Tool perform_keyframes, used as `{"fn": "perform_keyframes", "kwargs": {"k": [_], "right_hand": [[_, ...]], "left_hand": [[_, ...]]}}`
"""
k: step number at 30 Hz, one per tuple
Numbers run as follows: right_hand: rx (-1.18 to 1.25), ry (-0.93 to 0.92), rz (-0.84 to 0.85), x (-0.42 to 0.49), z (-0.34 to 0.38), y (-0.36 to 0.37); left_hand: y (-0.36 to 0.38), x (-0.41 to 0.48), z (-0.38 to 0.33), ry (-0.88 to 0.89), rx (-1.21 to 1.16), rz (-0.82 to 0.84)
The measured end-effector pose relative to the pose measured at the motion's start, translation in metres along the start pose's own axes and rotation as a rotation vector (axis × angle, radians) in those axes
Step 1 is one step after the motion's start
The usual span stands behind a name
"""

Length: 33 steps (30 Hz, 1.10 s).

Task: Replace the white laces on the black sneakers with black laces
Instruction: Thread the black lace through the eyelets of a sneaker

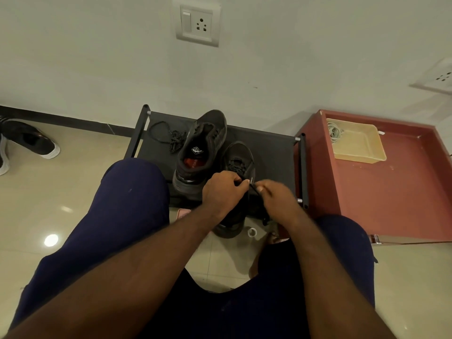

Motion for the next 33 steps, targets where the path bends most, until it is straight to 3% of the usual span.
{"fn": "perform_keyframes", "kwargs": {"k": [3, 9, 14, 16, 18, 20, 23, 26, 29, 33], "right_hand": [[-0.132, 0.048, 0.119, 0.005, 0.004, 0.021], [-0.048, -0.009, -0.15, 0.0, 0.006, 0.0], [0.975, -0.316, -0.173, -0.022, 0.036, -0.017], [1.203, -0.364, -0.24, -0.024, 0.034, -0.026], [1.02, -0.256, -0.362, -0.025, 0.023, -0.03], [0.536, -0.106, -0.432, -0.02, 0.013, -0.03], [-0.121, 0.003, -0.204, 0.003, 0.014, -0.005], [-0.346, 0.11, 0.003, 0.017, 0.015, 0.012], [-0.12, 0.079, -0.035, 0.013, 0.019, 0.011], [0.747, 0.004, -0.279, -0.013, 0.023, -0.018]], "left_hand": [[-0.001, -0.002, 0.001, -0.012, -0.004, 0.003], [-0.001, -0.002, 0.0, 0.0, -0.01, 0.026], [-0.003, -0.002, 0.0, -0.006, 0.012, 0.01], [-0.002, -0.001, 0.0, -0.004, 0.006, 0.015], [-0.001, -0.003, 0.0, 0.005, 0.017, 0.002], [0.0, -0.004, -0.002, 0.023, 0.043, -0.015], [0.002, -0.007, -0.005, 0.061, 0.055, -0.029], [0.0, -0.005, -0.003, 0.091, 0.023, -0.047], [-0.005, -0.002, 0.002, 0.097, -0.024, -0.064], [-0.007, 0.0, 0.003, 0.093, -0.043, -0.062]]}}
Point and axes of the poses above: each hand's wrist, its own x-axis towards the middle knuckle, its own y-axis out of the palm, z = x × y, the point moved 7 cm from there along x, towards the middle knuckle, and after that the axes turned 12 degrees about z, right-handed, at the moved point
